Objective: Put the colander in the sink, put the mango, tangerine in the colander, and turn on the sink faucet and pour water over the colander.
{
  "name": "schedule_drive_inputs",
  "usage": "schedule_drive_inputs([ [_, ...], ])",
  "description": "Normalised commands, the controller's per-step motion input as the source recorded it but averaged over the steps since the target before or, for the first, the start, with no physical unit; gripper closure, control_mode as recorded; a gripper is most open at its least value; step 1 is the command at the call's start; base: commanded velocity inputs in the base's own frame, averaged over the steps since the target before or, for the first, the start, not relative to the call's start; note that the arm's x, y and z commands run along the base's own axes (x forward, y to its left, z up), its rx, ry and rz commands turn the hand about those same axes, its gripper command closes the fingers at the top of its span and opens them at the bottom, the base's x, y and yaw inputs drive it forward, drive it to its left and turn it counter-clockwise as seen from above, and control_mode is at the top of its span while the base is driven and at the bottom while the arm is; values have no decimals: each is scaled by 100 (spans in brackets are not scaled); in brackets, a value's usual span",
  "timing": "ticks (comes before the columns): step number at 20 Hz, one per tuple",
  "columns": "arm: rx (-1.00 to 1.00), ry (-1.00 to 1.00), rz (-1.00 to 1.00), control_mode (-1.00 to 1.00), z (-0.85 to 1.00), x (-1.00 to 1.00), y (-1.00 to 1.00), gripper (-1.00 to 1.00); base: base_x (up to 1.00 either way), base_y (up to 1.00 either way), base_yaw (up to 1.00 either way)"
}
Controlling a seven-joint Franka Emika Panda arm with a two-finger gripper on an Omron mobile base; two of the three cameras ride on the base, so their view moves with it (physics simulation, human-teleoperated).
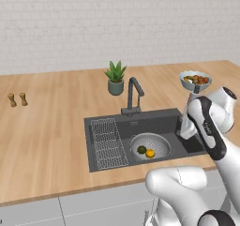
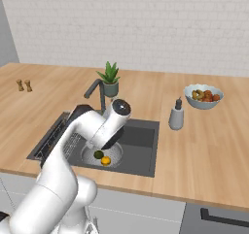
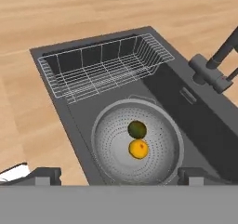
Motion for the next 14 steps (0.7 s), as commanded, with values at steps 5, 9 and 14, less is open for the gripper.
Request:
schedule_drive_inputs([
  [5, 24, -23, 44, -100, 34, 0, -11, -100, 0, 0, 0],
  [9, 37, -17, 34, -100, 37, 10, -4, -100, 0, 0, 0],
  [14, 34, -9, 12, -100, 14, 17, 6, -100, 0, 0, 0],
])
